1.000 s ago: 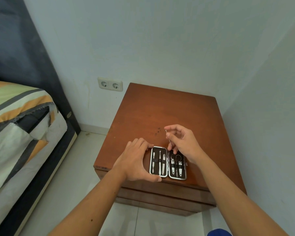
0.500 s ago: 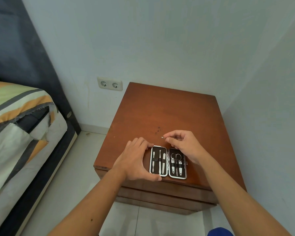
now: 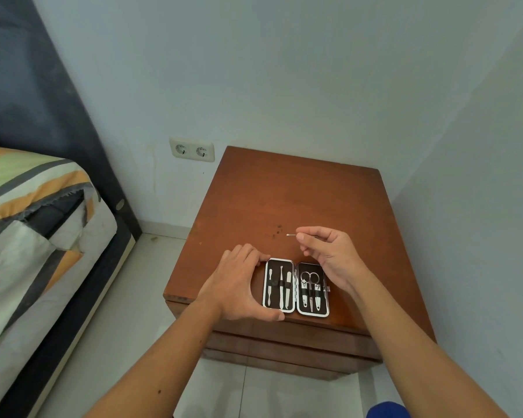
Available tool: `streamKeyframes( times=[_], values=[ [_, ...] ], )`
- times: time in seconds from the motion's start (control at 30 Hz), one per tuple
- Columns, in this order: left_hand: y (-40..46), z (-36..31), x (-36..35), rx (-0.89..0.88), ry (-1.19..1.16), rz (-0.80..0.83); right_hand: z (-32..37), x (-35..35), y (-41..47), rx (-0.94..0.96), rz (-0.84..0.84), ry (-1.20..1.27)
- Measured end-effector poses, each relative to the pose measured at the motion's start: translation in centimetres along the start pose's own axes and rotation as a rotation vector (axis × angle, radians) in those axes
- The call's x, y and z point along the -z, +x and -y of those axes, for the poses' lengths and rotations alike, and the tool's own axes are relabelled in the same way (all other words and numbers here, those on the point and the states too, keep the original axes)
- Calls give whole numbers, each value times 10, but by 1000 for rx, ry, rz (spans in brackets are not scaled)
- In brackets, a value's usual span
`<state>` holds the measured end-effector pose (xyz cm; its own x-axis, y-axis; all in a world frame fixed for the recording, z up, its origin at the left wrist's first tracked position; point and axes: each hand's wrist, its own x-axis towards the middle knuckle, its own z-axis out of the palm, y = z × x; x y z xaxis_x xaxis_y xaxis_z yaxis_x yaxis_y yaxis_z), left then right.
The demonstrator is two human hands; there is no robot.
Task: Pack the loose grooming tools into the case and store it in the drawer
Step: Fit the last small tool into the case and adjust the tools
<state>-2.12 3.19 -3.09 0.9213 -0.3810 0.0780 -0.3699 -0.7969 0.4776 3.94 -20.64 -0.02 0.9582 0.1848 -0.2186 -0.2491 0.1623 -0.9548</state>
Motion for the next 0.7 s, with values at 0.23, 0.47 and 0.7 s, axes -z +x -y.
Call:
streamKeyframes(
  times=[0.23, 0.47, 0.7],
  values=[
    [0, 0, 0, -2, -8, -3, -1, 2, -2, 36, 11, 24],
    [0, 0, 0, -1, -12, -4, 6, -3, -6, 41, 32, 67],
    [0, -1, 1, 3, -8, 6, 7, -7, -8, 25, -12, -9]
  ],
)
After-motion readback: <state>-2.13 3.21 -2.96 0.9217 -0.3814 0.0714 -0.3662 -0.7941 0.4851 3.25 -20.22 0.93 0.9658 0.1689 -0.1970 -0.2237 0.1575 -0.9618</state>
